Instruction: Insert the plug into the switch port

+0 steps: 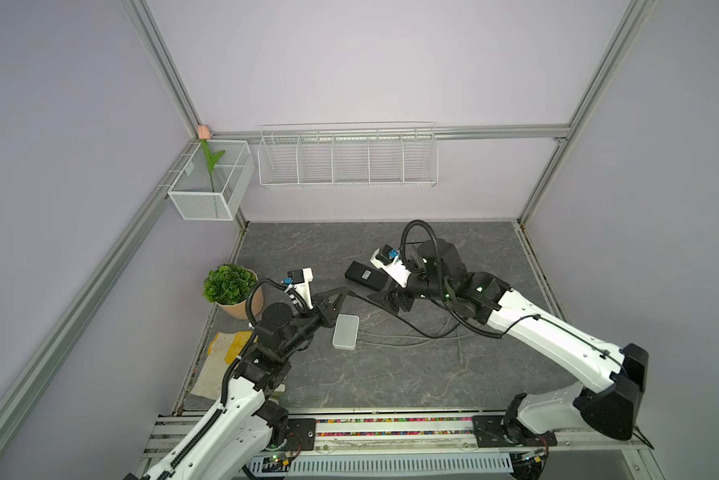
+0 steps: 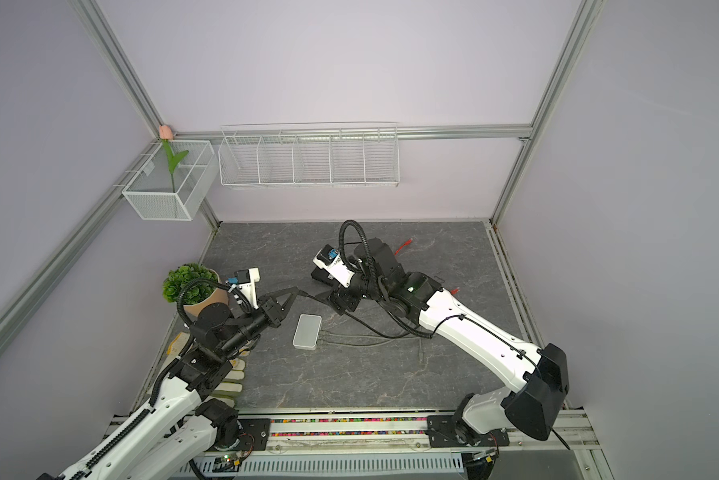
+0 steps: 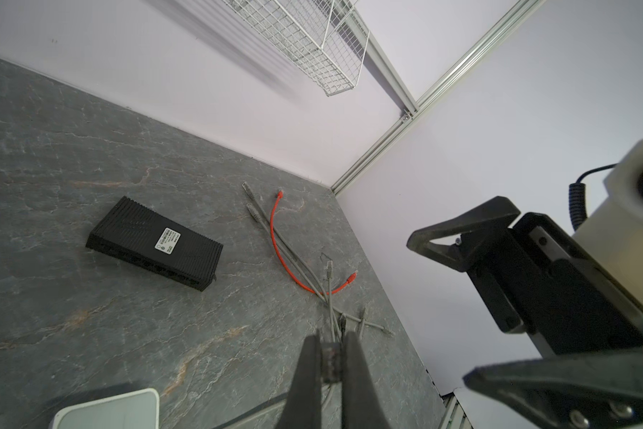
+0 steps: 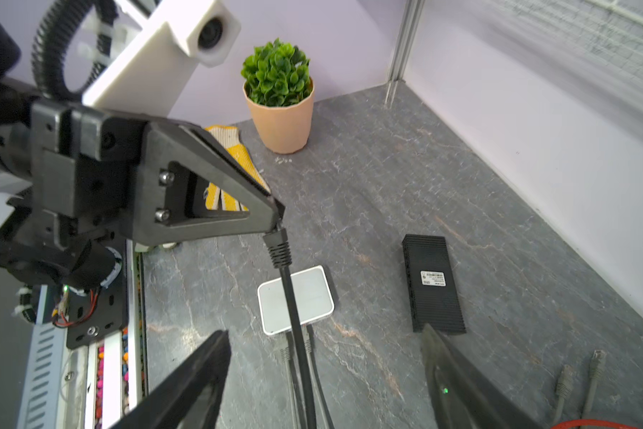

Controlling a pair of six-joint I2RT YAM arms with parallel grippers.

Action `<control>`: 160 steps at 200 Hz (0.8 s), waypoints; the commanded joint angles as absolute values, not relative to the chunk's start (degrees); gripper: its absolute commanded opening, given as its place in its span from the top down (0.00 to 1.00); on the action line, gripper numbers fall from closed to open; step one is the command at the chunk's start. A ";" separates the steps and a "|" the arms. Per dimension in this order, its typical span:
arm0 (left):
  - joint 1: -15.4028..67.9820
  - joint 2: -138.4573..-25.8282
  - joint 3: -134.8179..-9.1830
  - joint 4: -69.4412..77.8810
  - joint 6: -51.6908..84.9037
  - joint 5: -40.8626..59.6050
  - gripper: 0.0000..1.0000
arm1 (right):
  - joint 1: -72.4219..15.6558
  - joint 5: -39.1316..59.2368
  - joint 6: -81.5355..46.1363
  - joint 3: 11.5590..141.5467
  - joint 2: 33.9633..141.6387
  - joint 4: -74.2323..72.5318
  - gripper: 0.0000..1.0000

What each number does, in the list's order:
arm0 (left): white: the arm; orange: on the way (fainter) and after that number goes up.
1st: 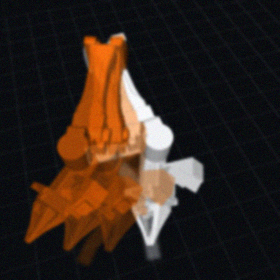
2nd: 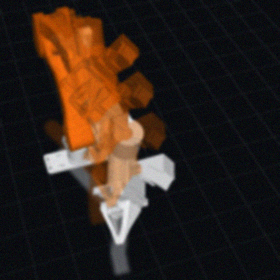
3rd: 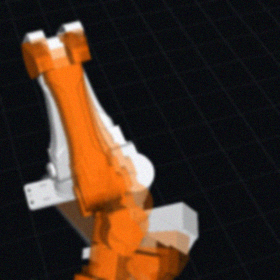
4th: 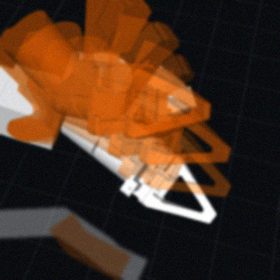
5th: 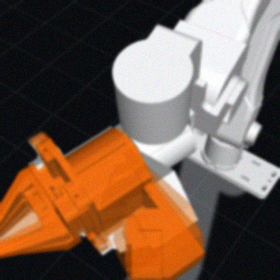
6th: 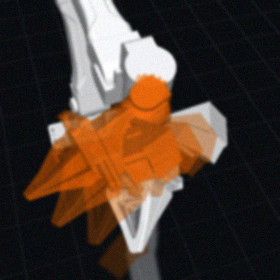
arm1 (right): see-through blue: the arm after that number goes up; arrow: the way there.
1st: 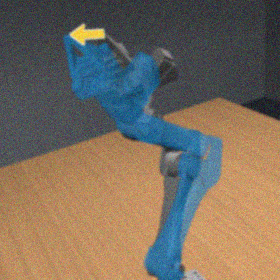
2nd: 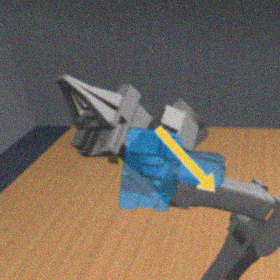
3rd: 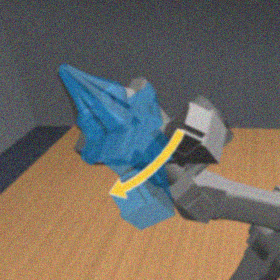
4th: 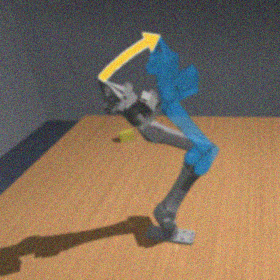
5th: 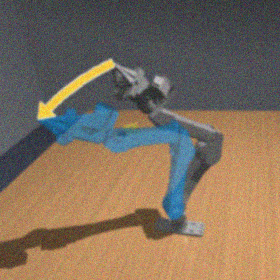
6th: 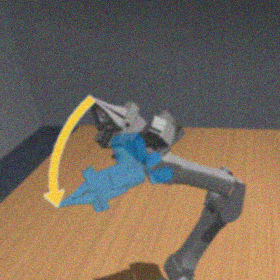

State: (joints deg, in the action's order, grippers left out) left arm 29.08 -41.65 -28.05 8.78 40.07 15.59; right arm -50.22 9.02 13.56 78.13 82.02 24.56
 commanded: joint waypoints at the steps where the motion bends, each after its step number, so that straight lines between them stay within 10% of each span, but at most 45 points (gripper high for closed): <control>1: 28.88 -41.89 -31.00 7.49 40.39 14.59 1.00 | -51.80 5.69 20.94 80.57 84.02 30.23 0.27; 160: 28.97 -42.57 -31.11 7.03 40.45 15.11 1.00 | -53.53 5.56 23.29 87.62 92.83 31.78 0.61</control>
State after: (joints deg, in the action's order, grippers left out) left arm 29.08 -42.87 -29.52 7.38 40.10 15.22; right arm -53.10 4.34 22.37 85.65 91.24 31.11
